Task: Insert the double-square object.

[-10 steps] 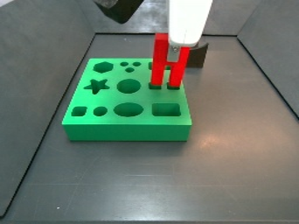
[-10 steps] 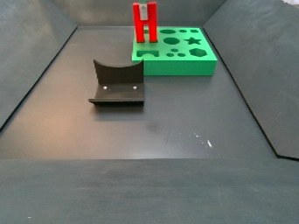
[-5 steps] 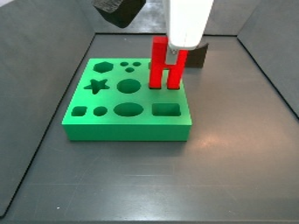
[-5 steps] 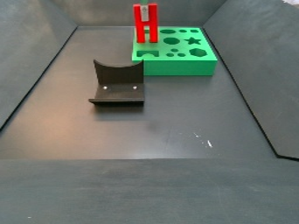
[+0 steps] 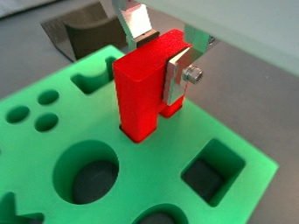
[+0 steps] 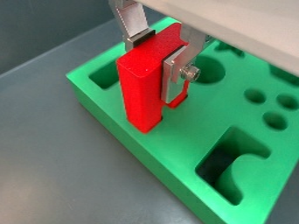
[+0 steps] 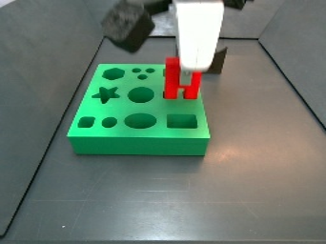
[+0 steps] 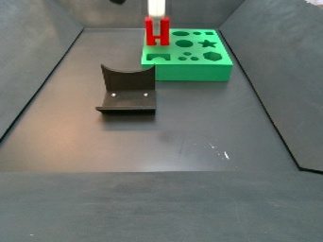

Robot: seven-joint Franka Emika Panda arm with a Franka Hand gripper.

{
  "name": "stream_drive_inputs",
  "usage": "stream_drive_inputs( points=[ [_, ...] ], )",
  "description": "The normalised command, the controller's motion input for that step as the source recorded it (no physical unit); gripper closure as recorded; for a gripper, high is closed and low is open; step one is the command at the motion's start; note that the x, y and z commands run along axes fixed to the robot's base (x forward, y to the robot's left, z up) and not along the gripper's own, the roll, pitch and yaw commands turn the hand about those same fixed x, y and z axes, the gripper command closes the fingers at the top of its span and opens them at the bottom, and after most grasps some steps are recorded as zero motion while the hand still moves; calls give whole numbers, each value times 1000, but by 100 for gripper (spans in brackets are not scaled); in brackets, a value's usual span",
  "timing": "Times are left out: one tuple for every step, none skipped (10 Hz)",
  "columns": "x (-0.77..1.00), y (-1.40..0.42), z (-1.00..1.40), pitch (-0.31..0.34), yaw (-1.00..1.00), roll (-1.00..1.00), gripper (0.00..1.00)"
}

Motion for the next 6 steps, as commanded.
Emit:
stream_drive_inputs(
  points=[
    [49,0,-346,-9,-103,81,100],
    [49,0,-323,0,-66,90,100],
    [0,0,-251,-9,-43,50,100],
    [-71,0,-206,-187,0,-21,100],
    [0,-14,0,-3,0,27,100],
    [0,0,0,0,0,-6,100]
  ],
)
